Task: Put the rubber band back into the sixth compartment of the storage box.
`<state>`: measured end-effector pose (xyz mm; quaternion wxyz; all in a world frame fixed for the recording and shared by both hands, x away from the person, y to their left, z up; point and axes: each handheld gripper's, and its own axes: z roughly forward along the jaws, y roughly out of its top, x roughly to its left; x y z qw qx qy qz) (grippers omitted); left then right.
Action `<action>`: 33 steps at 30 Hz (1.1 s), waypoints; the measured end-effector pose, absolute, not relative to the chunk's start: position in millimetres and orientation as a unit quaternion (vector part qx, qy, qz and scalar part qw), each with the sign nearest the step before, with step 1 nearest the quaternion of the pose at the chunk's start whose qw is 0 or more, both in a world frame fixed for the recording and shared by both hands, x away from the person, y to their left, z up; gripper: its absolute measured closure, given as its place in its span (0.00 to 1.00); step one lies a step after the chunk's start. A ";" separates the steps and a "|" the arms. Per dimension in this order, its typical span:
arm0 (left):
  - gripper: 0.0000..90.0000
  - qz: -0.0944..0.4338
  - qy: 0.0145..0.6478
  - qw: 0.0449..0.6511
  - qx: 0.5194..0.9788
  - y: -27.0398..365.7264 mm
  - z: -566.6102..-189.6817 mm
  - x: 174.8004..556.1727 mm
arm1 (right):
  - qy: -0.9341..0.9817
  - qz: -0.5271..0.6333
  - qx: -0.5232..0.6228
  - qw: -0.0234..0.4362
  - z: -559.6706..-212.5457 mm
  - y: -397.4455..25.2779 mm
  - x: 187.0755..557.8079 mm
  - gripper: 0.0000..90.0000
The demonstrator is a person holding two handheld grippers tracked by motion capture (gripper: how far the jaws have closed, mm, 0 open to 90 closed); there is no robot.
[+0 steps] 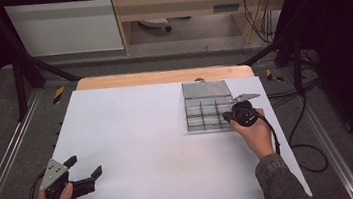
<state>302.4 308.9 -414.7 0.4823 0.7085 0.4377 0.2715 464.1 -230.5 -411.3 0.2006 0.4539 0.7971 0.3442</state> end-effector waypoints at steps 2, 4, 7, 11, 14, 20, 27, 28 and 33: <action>0.05 0.272 0.438 0.482 0.709 308.9 -414.7 302.4 | 0.798 0.343 0.455 0.198 -412.3 -230.3 464.4 0.94; 0.05 0.272 0.437 0.482 0.709 308.8 -414.8 302.4 | 0.799 0.341 0.454 0.198 -412.9 -230.3 464.8 0.94; 0.05 0.272 0.438 0.482 0.709 308.7 -414.7 302.3 | 0.799 0.340 0.454 0.198 -413.1 -230.5 465.6 0.94; 0.05 0.272 0.438 0.482 0.709 308.9 -414.7 302.4 | 0.801 0.337 0.454 0.197 -415.0 -229.9 465.7 0.94; 0.05 0.272 0.437 0.482 0.709 309.0 -414.7 302.4 | 0.802 0.336 0.454 0.196 -415.6 -230.2 466.1 0.94; 0.05 0.272 0.437 0.482 0.709 308.8 -414.7 302.4 | 0.803 0.343 0.447 0.196 -416.5 -226.7 466.7 0.91; 0.05 0.272 0.437 0.483 0.708 308.7 -414.7 302.3 | 0.799 0.348 0.450 0.196 -415.1 -227.0 466.1 0.90; 0.05 0.271 0.437 0.484 0.708 308.7 -414.6 302.3 | 0.798 0.347 0.452 0.196 -415.0 -227.1 466.1 0.90; 0.05 0.272 0.436 0.483 0.709 308.6 -414.5 302.3 | 0.798 0.349 0.452 0.196 -414.4 -227.6 465.9 0.90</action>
